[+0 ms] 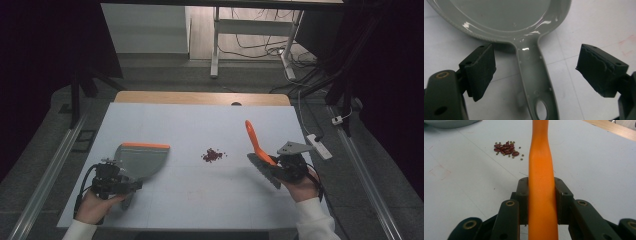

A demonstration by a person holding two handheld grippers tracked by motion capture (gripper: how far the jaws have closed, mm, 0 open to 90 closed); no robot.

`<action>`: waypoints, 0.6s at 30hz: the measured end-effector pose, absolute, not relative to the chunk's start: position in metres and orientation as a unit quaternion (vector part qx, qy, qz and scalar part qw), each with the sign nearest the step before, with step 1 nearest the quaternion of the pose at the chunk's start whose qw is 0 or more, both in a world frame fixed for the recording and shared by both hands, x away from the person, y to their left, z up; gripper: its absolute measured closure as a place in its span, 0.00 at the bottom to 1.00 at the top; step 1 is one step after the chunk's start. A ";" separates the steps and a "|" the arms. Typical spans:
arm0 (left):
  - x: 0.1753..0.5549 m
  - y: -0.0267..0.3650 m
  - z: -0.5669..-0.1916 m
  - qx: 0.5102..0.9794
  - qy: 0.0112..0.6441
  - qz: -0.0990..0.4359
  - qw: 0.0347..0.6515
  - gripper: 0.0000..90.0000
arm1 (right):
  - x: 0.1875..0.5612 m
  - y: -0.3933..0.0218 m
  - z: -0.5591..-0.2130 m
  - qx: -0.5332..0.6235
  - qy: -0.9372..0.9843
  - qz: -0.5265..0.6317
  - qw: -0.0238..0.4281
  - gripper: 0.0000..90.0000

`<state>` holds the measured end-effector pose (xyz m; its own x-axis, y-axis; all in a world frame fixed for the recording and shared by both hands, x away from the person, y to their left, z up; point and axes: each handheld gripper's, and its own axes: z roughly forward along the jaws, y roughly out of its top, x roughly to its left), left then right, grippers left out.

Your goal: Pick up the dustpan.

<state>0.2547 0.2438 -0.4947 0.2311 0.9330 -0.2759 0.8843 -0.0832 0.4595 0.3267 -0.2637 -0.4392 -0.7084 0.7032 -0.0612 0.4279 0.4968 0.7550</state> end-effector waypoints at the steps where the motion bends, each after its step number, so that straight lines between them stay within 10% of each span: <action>1: 0.256 0.242 -0.499 0.733 0.623 0.038 0.269 0.19 | 0.327 -0.264 -0.440 0.334 0.845 0.374 0.184 0.78; 18: 0.266 0.242 -0.520 0.708 0.654 0.041 0.263 0.25 | 0.327 -0.260 -0.443 0.331 0.850 0.366 0.185 0.78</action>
<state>0.2657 0.2416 -0.5202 0.1409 0.9481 -0.2850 0.9045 -0.0063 0.4264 0.3273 -0.2603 -0.4428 -0.7117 0.6987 -0.0726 0.4278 0.5131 0.7441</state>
